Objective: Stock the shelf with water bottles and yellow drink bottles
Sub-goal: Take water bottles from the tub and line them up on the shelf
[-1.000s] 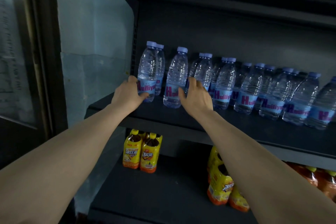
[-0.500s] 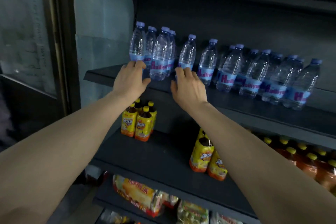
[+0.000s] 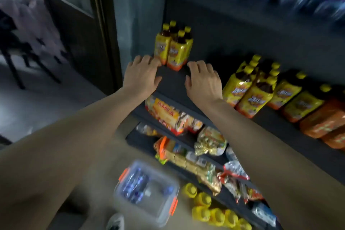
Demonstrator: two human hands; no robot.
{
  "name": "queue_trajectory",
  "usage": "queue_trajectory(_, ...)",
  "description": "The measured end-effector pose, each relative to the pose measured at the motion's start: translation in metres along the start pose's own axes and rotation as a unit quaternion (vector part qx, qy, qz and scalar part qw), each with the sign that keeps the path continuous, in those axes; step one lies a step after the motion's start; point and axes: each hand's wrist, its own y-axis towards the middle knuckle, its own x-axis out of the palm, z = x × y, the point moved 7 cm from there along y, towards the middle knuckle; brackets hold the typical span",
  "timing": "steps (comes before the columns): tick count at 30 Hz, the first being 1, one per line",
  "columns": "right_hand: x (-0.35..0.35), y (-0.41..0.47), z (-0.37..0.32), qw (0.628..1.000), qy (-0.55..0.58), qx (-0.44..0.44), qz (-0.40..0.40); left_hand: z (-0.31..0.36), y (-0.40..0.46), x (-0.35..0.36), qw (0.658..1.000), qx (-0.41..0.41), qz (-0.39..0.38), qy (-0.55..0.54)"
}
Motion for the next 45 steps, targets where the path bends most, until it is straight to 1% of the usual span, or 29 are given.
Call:
queue_trajectory(7,0.138,-0.106,-0.056,0.989,0.074,-0.005,-0.125,-0.052,-0.097,0.138,0.992,-0.062,-0.107,-0.013)
queue_trajectory(13,0.260,-0.196,-0.095,0.965,0.111,0.024,-0.236,-0.106,-0.196,0.269,0.969,-0.126,-0.208,-0.032)
queue_trajectory(17,0.342,-0.253,-0.117,0.948,0.108,0.030,-0.296,-0.135,-0.268,0.350,0.954,-0.141,-0.263,-0.034)
queue_trajectory(23,0.460,-0.343,-0.143,0.914,0.097,0.048,-0.391,-0.167,-0.370,0.464,0.936,-0.152,-0.316,-0.034)
queue_trajectory(27,0.524,-0.398,-0.164,0.896,0.111,0.049,-0.427,-0.183,-0.431,0.535,0.921,-0.163,-0.352,-0.035)
queue_trajectory(29,0.553,-0.422,-0.174,0.890,0.115,0.046,-0.438,-0.190,-0.456,0.565,0.921,-0.161,-0.353,-0.032)
queue_trajectory(33,0.612,-0.464,-0.192,0.870,0.112,0.038,-0.478,-0.205,-0.487,0.613,0.931,-0.153,-0.329,-0.026)
queue_trajectory(40,0.702,-0.504,-0.223,0.844,0.163,0.088,-0.504,-0.228,-0.520,0.685,0.936,-0.183,-0.300,-0.032)
queue_trajectory(43,0.734,-0.511,-0.233,0.834,0.179,0.120,-0.508,-0.231,-0.534,0.702,0.943,-0.180,-0.279,-0.034)
queue_trajectory(45,0.755,-0.513,-0.238,0.821,0.200,0.153,-0.513,-0.232,-0.539,0.705,0.949,-0.185,-0.253,-0.037)
